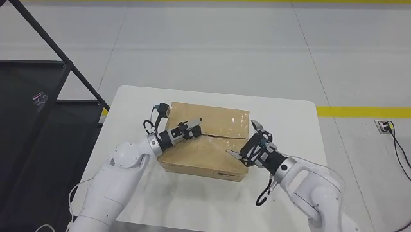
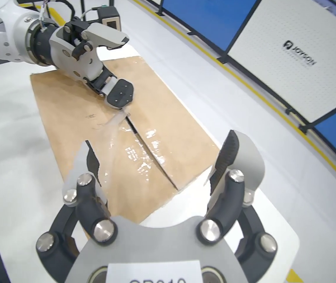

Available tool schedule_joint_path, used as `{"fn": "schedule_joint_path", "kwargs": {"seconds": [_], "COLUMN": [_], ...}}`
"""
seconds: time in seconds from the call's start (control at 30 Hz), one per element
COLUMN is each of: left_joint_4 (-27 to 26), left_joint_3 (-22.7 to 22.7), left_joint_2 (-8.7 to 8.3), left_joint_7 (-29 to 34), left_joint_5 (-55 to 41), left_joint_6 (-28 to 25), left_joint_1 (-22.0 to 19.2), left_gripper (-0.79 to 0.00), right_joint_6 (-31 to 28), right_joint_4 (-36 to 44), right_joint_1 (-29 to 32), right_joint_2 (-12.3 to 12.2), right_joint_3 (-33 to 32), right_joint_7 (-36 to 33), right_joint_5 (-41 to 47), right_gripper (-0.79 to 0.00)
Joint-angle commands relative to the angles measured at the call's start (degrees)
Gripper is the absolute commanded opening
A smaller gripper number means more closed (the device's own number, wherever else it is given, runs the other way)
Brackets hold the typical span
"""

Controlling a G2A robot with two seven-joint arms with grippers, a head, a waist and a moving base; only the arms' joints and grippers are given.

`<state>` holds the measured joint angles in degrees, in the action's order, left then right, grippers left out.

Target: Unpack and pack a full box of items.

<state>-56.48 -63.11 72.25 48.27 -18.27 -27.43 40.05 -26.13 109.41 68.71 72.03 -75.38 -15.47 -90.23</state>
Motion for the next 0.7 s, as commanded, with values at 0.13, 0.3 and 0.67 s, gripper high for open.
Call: {"fn": "schedule_joint_path", "kwargs": {"seconds": [0.13,0.3,0.67], "left_joint_4": [0.16,0.21,0.12], "left_joint_3": [-0.05,0.04,-0.01], "left_joint_2": [0.06,0.12,0.22], "left_joint_7": [0.25,0.26,0.23], "left_joint_5": [-0.14,0.06,0.1], "left_joint_6": [0.05,0.09,0.04], "left_joint_1": [-0.09,-0.15,-0.22], "left_gripper": [0.0,0.0,0.0], "right_joint_6": [2.99,2.99,7.96], "right_joint_4": [4.7,4.7,6.61], "right_joint_1": [2.3,2.3,4.4], "right_joint_2": [-0.44,-0.44,-0.68], "right_joint_3": [0.96,0.96,14.17], "right_joint_7": [2.37,2.37,2.83], "right_joint_5": [-11.42,-11.42,-42.1], "right_gripper": [0.0,0.0,0.0]}}
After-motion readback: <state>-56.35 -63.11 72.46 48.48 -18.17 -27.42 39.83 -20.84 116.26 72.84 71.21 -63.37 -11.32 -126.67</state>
